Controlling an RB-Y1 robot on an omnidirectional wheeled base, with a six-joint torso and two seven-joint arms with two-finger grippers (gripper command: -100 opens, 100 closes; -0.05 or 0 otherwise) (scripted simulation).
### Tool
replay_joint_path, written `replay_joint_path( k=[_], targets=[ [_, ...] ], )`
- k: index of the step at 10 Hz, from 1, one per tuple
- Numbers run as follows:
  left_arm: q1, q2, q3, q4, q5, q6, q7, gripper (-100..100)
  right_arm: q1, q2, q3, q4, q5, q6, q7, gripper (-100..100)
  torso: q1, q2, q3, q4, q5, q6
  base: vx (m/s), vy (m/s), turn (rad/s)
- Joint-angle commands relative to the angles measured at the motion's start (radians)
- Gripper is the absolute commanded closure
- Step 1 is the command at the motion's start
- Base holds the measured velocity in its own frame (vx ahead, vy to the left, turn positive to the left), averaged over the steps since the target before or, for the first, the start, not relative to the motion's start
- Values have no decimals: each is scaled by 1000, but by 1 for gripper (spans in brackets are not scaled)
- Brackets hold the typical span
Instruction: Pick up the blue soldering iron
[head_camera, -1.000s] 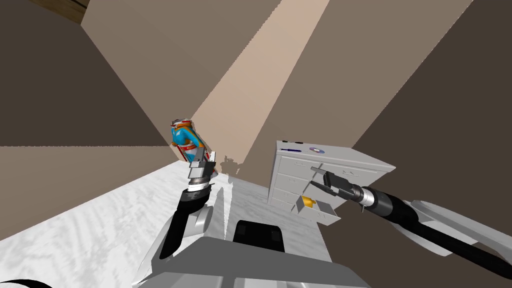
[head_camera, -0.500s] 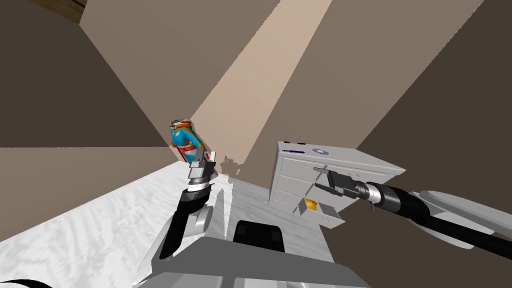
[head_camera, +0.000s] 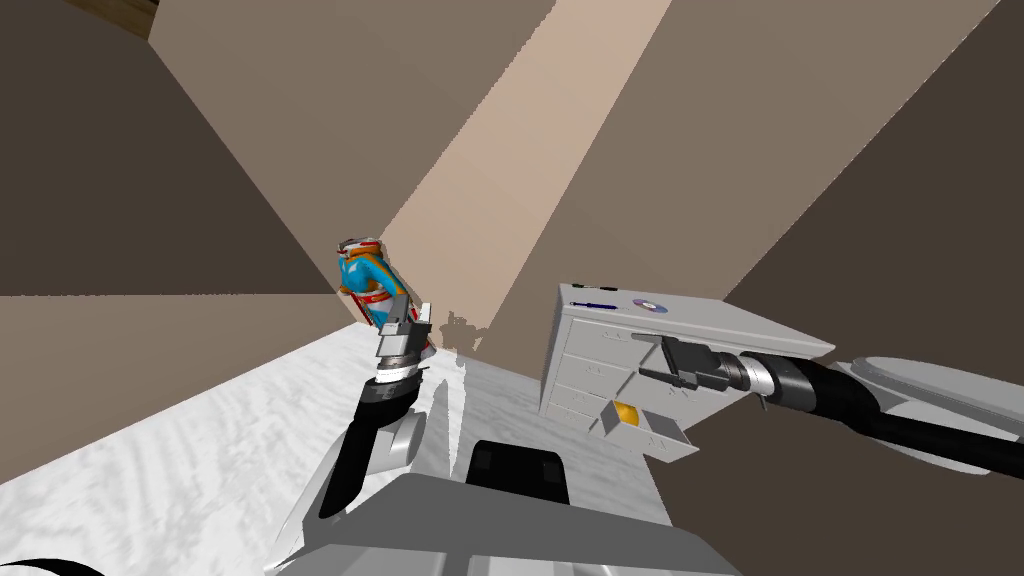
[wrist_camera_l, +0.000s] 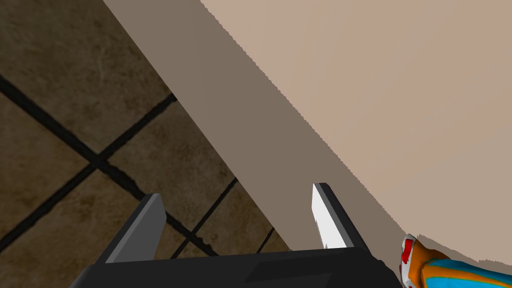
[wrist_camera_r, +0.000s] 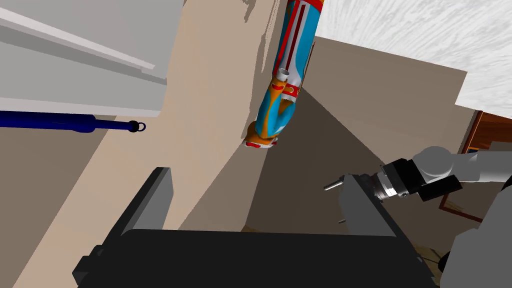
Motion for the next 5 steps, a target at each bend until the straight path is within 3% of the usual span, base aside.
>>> replay_joint_path(
  k=[1,5],
  targets=[
    [0,0,0,0,0,0,0,0,-7,-50,-7,33,32,-23,-2,-100,0,0,0,0,0,0,51,32,1],
    [0,0,0,0,0,0,0,0,-12,-160,-15,65,62,-46,-4,-100,3,-2,-1,0,1,0,49,52,-4]
  ],
)
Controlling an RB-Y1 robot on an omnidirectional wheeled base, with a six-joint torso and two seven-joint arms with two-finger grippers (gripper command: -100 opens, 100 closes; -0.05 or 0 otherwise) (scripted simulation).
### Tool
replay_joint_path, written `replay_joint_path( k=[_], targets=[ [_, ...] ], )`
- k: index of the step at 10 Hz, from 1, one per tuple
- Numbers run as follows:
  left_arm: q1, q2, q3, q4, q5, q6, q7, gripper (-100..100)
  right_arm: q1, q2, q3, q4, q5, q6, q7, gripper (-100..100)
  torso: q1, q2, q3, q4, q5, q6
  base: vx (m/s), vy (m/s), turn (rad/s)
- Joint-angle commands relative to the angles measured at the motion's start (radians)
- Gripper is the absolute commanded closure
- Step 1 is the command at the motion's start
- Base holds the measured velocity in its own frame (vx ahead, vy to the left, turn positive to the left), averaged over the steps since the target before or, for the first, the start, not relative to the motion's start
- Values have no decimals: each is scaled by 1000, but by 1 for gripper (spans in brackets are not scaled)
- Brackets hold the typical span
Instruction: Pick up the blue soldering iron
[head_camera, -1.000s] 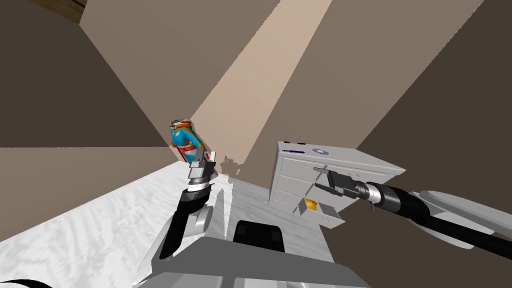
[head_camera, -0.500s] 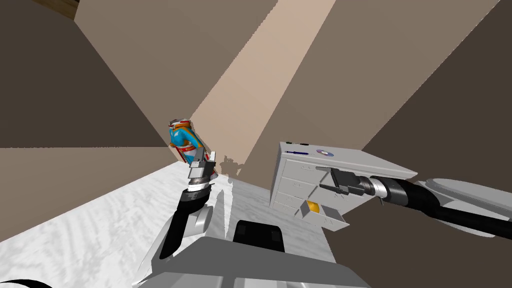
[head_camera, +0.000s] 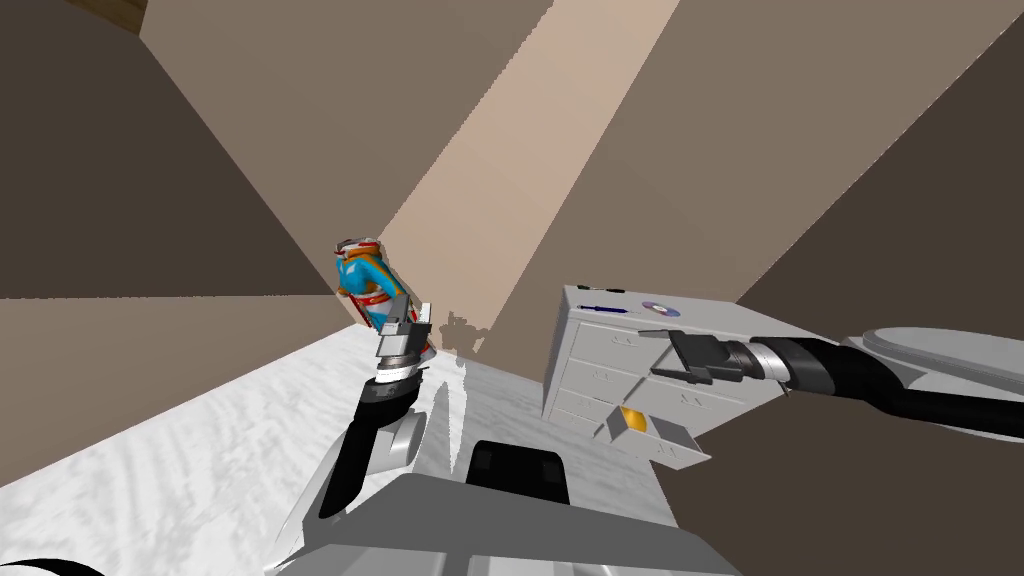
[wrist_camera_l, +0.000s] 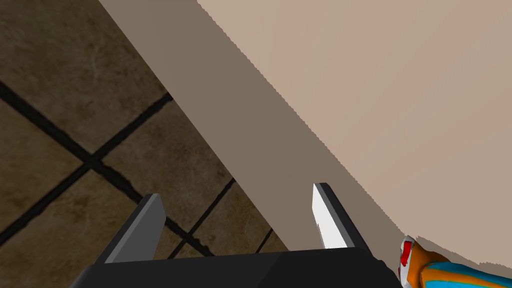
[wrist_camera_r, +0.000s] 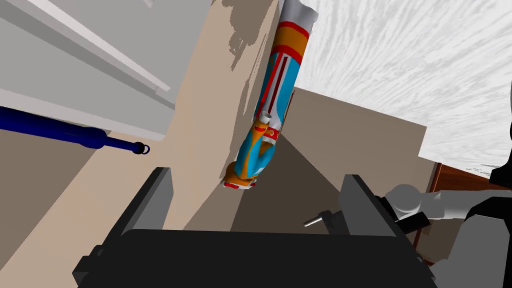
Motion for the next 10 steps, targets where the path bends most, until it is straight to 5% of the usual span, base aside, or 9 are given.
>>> replay_joint_path(
  k=[1,10],
  targets=[
    [0,0,0,0,0,0,0,0,-4,-50,-8,32,31,-22,-3,-100,0,0,0,0,0,0,40,50,1],
    [0,0,0,0,0,0,0,0,-7,-313,-20,140,146,-95,-21,-100,2,-2,-1,-1,1,0,58,60,-4]
  ],
)
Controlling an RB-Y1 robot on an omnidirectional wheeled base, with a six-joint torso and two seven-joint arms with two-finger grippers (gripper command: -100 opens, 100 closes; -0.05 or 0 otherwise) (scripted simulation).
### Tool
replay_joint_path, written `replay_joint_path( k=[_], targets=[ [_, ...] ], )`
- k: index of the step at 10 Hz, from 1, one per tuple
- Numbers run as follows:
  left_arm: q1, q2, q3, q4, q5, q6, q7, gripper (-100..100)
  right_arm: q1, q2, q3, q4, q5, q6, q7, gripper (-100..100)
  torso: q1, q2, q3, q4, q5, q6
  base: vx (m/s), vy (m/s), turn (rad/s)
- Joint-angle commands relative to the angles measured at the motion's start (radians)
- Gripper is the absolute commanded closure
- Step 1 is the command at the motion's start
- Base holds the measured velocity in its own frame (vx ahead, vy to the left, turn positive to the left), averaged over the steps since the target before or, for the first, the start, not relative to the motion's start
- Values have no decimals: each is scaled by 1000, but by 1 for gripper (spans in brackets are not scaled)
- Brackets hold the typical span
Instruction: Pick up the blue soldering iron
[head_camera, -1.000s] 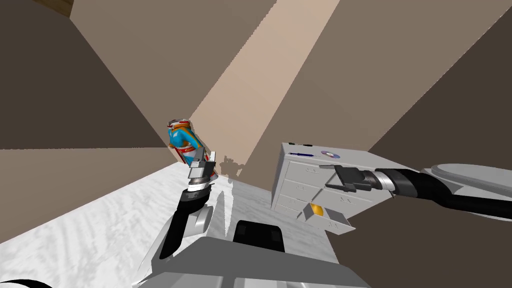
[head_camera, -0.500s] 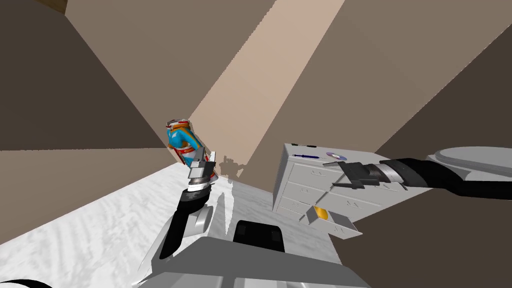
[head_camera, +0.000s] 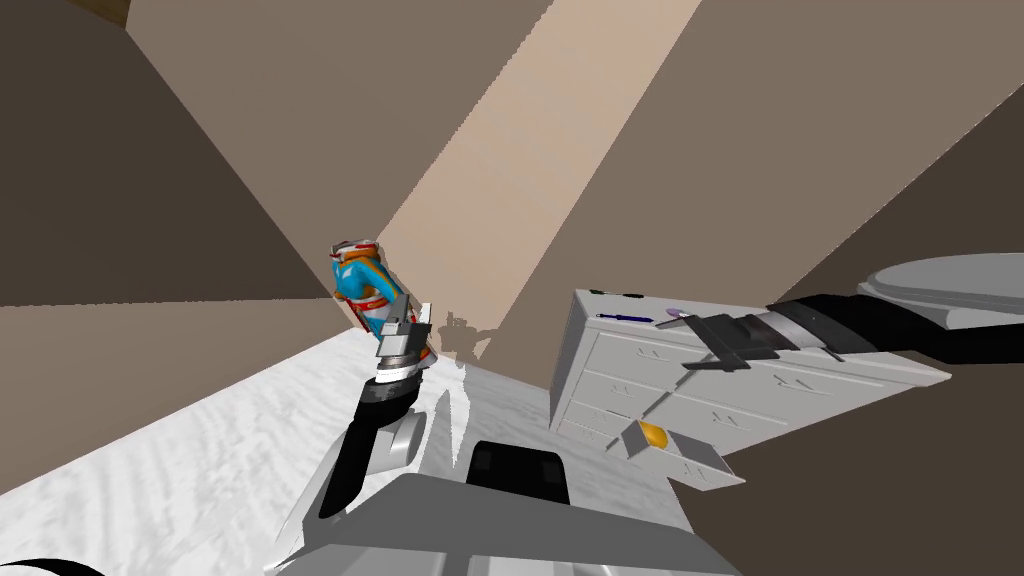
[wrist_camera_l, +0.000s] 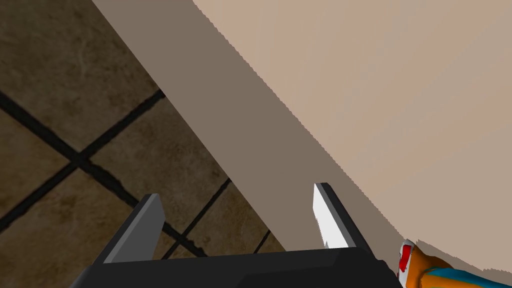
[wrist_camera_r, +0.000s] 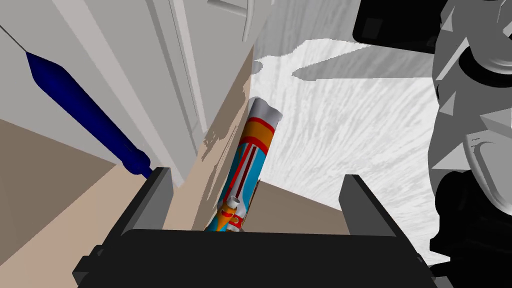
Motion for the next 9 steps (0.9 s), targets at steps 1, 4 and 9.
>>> replay_joint_path(
  k=[1,4,9],
  targets=[
    [0,0,0,0,0,0,0,0,-1,-31,-23,8,46,-20,-20,-100,0,0,0,0,0,0,56,65,-5],
    [0,0,0,0,0,0,0,0,4,-86,-21,31,73,-35,-26,-100,-4,2,2,1,-1,0,41,30,1],
    [0,0,0,0,0,0,0,0,29,-216,-2,83,146,-71,-44,-100,-2,-1,-1,0,-1,0,87,64,5]
  ],
)
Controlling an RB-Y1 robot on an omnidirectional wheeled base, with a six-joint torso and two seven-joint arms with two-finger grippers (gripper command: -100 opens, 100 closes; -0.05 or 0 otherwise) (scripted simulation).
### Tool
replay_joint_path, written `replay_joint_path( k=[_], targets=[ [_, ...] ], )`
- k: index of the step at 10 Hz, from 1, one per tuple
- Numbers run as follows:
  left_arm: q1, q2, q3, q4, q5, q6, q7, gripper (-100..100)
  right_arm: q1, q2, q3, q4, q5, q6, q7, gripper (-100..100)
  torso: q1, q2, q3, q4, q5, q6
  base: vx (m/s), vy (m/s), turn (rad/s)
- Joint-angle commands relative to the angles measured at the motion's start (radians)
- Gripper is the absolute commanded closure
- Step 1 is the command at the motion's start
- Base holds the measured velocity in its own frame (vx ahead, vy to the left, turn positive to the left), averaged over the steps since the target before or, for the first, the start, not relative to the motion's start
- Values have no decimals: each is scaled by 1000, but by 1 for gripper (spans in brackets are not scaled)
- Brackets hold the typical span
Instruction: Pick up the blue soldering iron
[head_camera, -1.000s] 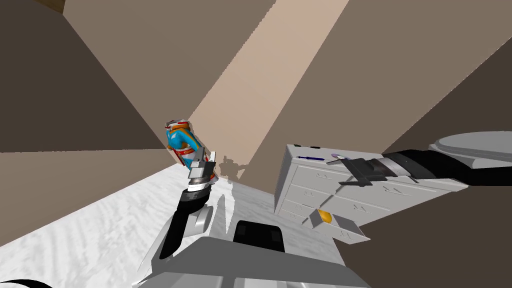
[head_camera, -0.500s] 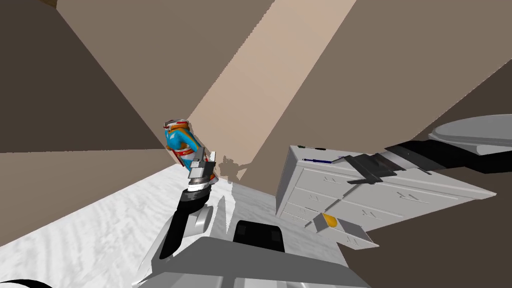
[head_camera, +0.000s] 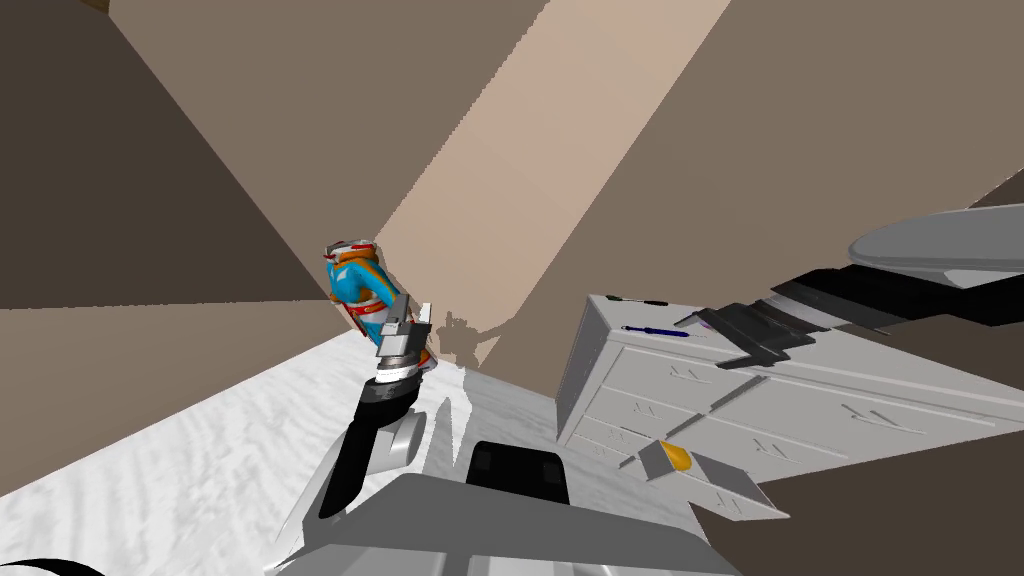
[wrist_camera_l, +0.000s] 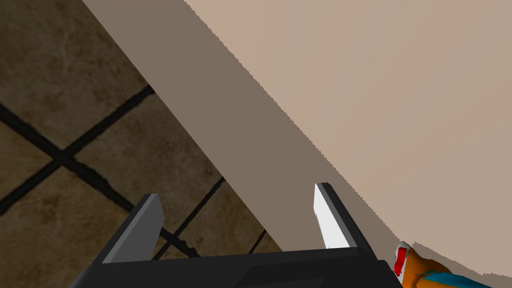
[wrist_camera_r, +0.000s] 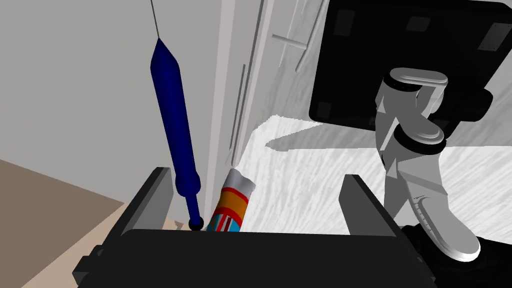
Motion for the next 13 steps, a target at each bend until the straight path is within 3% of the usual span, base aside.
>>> replay_joint_path(
  k=[1,2,5,6,7,8,10,11,13],
  targets=[
    [0,0,0,0,0,0,0,0,20,-50,11,22,30,-14,-6,-100,0,0,0,0,0,0,123,71,14],
    [0,0,0,0,0,0,0,0,20,-51,11,22,30,-14,-6,-100,1,-1,-1,0,0,0,83,64,2],
    [0,0,0,0,0,0,0,0,55,-118,39,48,82,-35,-22,-100,1,-1,-1,0,0,0,120,79,14],
    [0,0,0,0,0,0,0,0,48,-105,31,45,69,-30,-17,-100,2,-3,-2,-1,0,0,65,49,-2],
    [0,0,0,0,0,0,0,0,49,-107,32,46,71,-33,-18,0,0,1,0,0,0,0,11,9,1],
    [0,0,0,0,0,0,0,0,65,-80,45,42,84,-2,-6,-100,-3,4,2,1,-1,0,1,26,86],
    [0,0,0,0,0,0,0,0,81,-83,38,50,78,-1,0,-100,-3,7,4,2,-1,1,-5,26,31],
    [0,0,0,0,0,0,0,0,82,-81,40,50,79,3,2,100,-3,8,4,2,-1,1,0,0,0],
    [0,0,0,0,0,0,0,0,81,-81,39,50,79,3,2,100,-5,7,4,2,-2,0,0,0,0]
  ],
)
